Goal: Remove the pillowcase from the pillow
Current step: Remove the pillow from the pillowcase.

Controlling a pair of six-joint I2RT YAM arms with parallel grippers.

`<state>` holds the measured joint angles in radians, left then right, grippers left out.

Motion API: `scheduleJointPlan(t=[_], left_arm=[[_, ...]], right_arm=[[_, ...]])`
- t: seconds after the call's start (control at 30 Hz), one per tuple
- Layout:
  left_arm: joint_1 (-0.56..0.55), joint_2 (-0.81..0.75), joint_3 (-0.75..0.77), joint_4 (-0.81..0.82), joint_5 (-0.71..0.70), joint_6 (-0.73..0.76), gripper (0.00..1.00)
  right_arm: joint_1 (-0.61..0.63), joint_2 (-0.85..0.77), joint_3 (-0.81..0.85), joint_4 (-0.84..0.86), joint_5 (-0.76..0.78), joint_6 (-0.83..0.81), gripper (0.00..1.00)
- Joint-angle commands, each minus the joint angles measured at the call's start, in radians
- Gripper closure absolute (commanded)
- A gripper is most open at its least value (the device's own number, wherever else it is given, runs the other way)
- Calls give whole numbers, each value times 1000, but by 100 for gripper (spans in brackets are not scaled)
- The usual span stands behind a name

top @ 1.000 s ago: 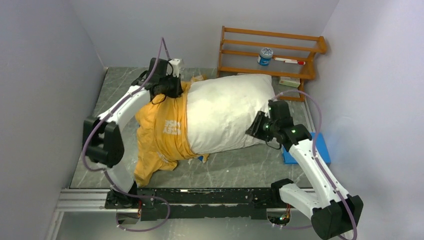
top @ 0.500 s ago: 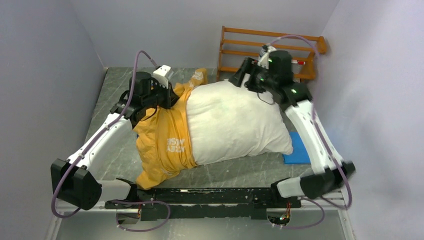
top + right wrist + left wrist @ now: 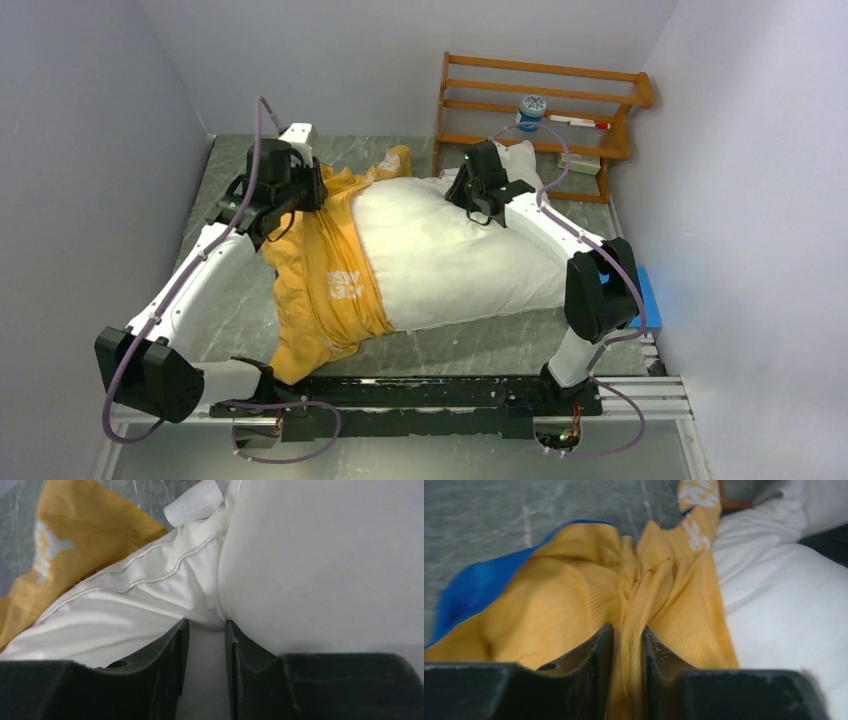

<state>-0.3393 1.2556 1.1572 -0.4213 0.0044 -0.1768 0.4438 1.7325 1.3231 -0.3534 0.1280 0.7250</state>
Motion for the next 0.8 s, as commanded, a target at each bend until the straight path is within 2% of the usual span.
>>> scheduleJointPlan(t=[0.0,0.07,0.1,0.13,0.2,0.3,0.37,0.5,0.67,0.77], left_arm=[[70,16,95,-73,-84,-23,50],[72,18,100,-82,-60,-40,17],[74,10,98,-84,-64,-48,8],[76,-4,90,-85,-73,-58,4],[101,-36,76,-95,-101,-81,3],[214,-59,41,-126,-74,-108,3],[343,-54,2,-143,15,-120,3],[604,-33,-115,-130,282,-186,3],[654,-149,-371,89,561,-353,3],[656,-210,-468,155,646,-404,3]], right_arm=[[-25,55,-98,-104,41,18,64],[-27,71,-93,-102,26,10,64],[-27,75,-92,-101,22,6,64],[-31,77,-88,-100,20,3,64],[-45,80,-76,-108,19,-6,63],[-83,94,-39,-129,13,-26,63],[-116,109,-16,-137,-9,-41,63],[-141,153,46,-176,-55,-76,63],[-156,174,66,-177,-89,-94,62],[-170,188,88,-190,-103,-109,61]])
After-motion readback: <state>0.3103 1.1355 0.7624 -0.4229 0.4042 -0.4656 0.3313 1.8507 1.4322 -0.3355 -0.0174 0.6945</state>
